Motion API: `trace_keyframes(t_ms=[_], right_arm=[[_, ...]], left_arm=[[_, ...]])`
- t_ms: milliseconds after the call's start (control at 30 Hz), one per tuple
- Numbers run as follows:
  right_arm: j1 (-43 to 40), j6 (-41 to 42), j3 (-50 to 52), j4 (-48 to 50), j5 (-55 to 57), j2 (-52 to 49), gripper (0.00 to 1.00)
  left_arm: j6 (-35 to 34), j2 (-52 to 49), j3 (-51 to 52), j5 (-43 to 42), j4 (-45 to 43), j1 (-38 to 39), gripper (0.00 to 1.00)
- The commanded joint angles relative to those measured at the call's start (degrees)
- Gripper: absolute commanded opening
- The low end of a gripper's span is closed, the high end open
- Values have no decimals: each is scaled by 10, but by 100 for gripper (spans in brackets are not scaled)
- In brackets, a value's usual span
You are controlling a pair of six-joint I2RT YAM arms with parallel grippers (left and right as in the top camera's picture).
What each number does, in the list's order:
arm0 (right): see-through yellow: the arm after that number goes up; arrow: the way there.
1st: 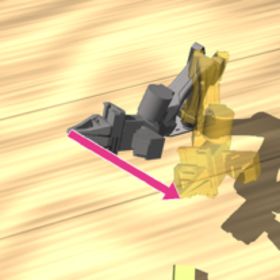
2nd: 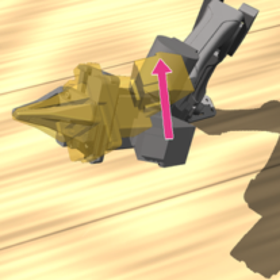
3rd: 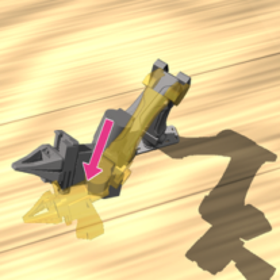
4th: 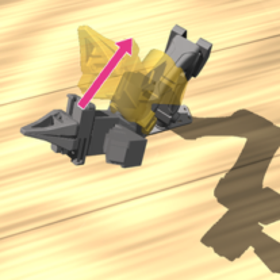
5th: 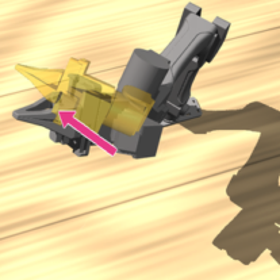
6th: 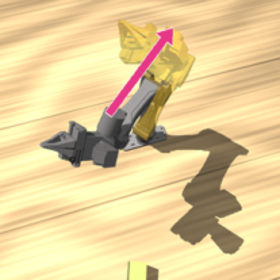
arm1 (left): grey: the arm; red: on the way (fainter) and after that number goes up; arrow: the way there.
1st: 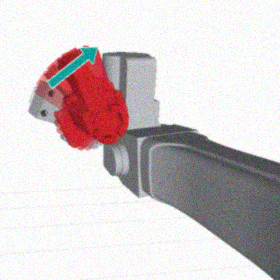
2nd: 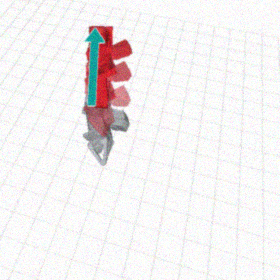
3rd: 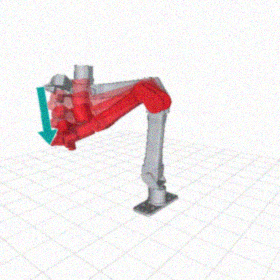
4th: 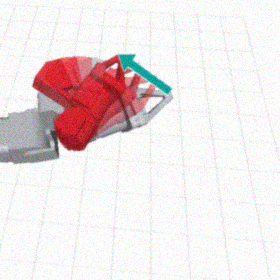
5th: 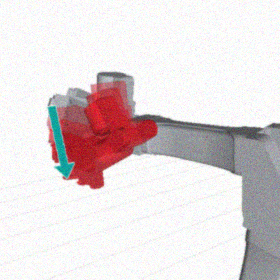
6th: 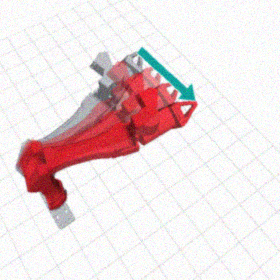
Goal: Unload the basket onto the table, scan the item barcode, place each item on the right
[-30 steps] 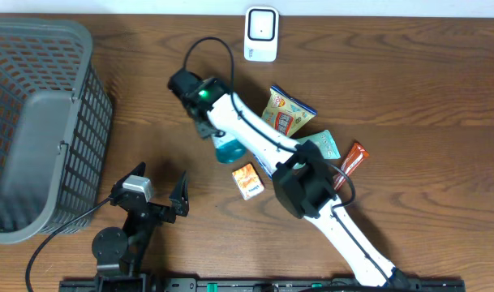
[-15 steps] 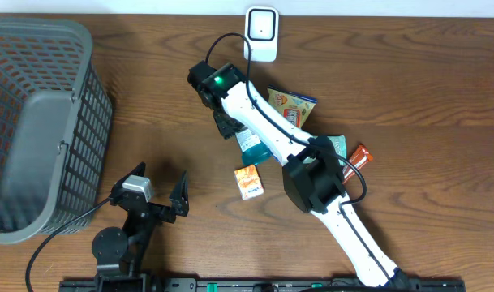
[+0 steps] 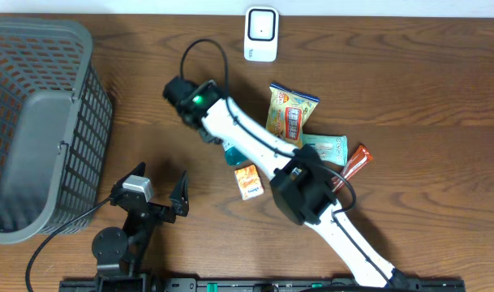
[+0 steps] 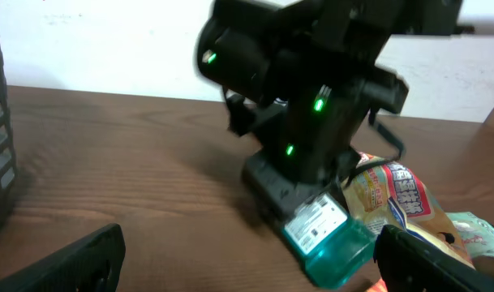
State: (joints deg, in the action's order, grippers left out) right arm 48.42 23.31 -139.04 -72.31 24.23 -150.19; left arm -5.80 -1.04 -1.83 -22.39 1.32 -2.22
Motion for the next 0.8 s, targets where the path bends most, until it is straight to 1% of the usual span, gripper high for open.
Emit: trace_keyframes(t_ms=[0, 67, 133, 200, 233, 267, 400, 433, 533, 567, 633, 700, 767], right_arm=[[24, 9, 15, 3, 52, 28, 39], [31, 9, 15, -3, 41, 29, 40], [32, 9, 15, -13, 24, 30, 45], [31, 9, 15, -28, 6, 30, 57], [30, 9, 15, -36, 2, 30, 61], [30, 9, 14, -43, 0, 32, 64], [22, 8, 9, -71, -21, 52, 72], [20, 8, 9, -75, -30, 58, 75], [11, 7, 9, -85, -53, 84, 95], [8, 1, 9, -86, -61, 93, 99], [2, -22, 9, -85, -85, 111, 99], [-4, -71, 9, -83, -118, 128, 99], [-6, -121, 9, -83, -128, 137, 99]], left_arm=[[-1, -1, 16, -10, 9, -1, 98], [-1, -1, 16, -10, 9, -1, 98], [-1, -1, 16, -10, 9, -1, 98], [-1, -1, 16, -10, 9, -1, 98], [-1, -1, 16, -10, 9, -1, 98], [-1, -1, 16, -10, 9, -1, 98], [-1, -3, 16, -10, 9, -1, 98], [-1, -3, 16, -10, 9, -1, 98], [-1, -3, 16, -10, 9, -1, 98], [-1, -3, 16, -10, 9, -1, 98], [-1, -3, 16, -10, 9, -1, 98], [-1, -3, 16, -10, 9, -1, 98], [-1, -3, 16, -10, 9, -1, 98]])
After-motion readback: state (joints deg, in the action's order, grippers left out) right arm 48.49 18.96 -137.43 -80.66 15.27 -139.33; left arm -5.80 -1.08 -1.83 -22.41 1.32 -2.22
